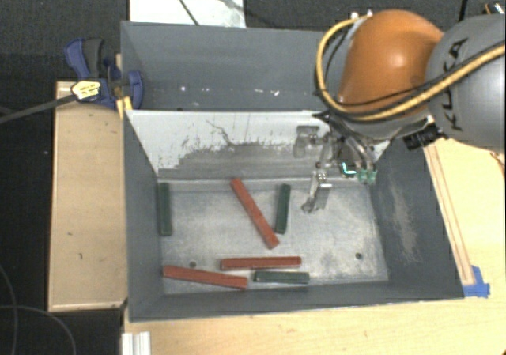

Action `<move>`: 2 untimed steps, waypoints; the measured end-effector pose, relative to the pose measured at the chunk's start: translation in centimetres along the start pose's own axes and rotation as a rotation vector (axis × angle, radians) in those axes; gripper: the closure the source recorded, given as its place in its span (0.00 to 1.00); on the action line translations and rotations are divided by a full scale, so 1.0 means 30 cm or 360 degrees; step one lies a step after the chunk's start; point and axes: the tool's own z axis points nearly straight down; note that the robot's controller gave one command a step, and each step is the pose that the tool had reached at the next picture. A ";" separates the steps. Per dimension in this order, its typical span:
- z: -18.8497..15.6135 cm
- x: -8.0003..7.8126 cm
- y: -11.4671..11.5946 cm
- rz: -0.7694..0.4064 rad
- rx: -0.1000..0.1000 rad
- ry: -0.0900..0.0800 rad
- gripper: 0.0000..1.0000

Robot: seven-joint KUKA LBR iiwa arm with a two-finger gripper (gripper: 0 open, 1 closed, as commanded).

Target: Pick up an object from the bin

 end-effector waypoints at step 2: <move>0.494 -0.027 -0.006 -0.1310 -0.0001 0.0001 0.00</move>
Offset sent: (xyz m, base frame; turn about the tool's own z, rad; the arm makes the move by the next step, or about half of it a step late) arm -0.0163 -0.0362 -0.0094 -0.3326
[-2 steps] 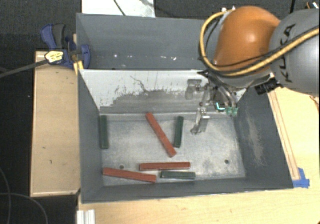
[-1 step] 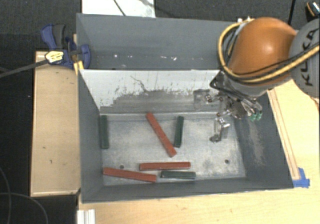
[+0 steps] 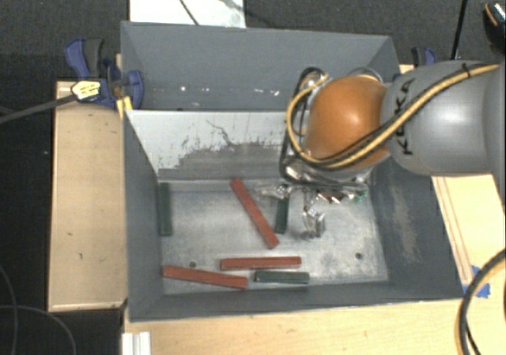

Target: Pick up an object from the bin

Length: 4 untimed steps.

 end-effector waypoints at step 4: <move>0.033 -0.020 -0.006 0.0052 0.0001 -0.0002 1.00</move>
Offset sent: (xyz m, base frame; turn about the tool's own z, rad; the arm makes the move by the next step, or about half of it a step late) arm 0.0000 0.0000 0.0000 0.0000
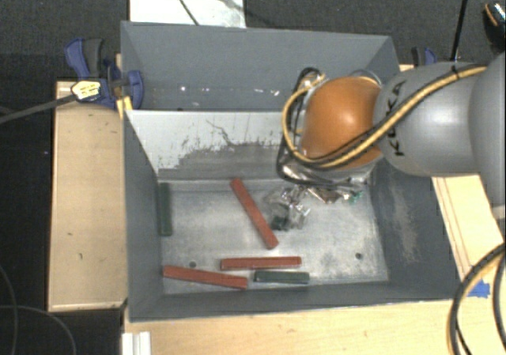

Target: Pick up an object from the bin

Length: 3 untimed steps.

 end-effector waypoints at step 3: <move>-0.496 0.050 -0.035 -0.0045 0.0017 -0.0016 1.00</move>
Offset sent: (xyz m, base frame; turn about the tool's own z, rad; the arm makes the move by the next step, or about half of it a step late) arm 0.0000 0.0000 0.0000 0.0000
